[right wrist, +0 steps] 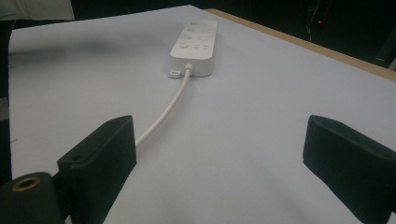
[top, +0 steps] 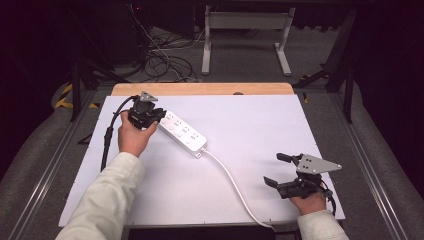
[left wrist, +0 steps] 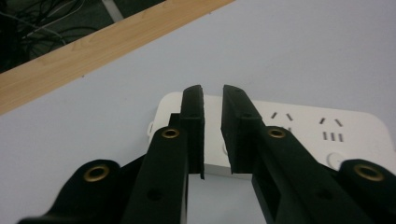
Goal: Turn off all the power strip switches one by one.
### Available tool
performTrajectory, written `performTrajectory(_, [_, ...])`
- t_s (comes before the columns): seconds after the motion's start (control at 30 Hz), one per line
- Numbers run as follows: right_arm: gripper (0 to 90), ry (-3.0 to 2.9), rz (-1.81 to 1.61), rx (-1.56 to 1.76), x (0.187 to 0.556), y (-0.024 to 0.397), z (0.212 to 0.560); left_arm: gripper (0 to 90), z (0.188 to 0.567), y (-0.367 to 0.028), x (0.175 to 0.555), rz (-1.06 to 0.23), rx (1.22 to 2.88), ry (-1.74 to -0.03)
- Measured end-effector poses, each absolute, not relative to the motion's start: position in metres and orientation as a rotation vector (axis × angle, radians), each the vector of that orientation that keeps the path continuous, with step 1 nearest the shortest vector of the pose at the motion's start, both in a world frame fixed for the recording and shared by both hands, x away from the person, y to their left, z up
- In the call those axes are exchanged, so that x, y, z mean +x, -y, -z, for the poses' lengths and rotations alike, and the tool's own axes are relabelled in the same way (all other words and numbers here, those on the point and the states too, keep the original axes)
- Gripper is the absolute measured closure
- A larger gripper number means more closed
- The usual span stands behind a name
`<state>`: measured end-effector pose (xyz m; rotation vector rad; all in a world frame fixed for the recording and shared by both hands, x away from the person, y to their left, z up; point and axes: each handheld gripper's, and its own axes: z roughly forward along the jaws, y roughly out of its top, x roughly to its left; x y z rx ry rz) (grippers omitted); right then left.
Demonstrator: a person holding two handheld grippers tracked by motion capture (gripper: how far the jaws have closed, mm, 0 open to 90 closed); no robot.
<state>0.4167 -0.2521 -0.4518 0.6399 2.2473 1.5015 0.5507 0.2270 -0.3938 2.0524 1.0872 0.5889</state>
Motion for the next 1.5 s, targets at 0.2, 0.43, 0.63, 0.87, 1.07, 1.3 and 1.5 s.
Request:
performTrajectory(0.2, [9.9,-2.249,-1.502,0.64,0.417,0.252,0.452,50.3,0.379,-0.227,0.514,-0.544,1.985,-0.933])
performTrajectory(0.43, [9.6,-2.254,-1.505,0.632,0.416,0.251,0.452,34.6,0.376,-0.235,0.465,-0.568,1.928,-0.817])
performTrajectory(0.63, [9.2,-2.257,-1.505,0.628,0.415,0.249,0.452,26.4,0.385,-0.25,0.44,-0.546,1.875,-0.787])
performTrajectory(0.87, [8.8,-2.263,-1.502,0.626,0.415,0.248,0.453,21.9,0.409,-0.265,0.419,-0.575,1.9,-0.784])
performTrajectory(1.07, [8.5,-2.271,-1.498,0.622,0.415,0.247,0.453,18.3,0.433,-0.275,0.405,-0.607,1.921,-0.814])
performTrajectory(1.3, [8.4,-2.274,-1.497,0.62,0.414,0.247,0.453,16.4,0.463,-0.282,0.39,-0.587,1.9,-0.839])
performTrajectory(1.5, [8.4,-2.278,-1.493,0.618,0.414,0.247,0.453,17.4,0.472,-0.286,0.386,-0.544,1.894,-0.835])
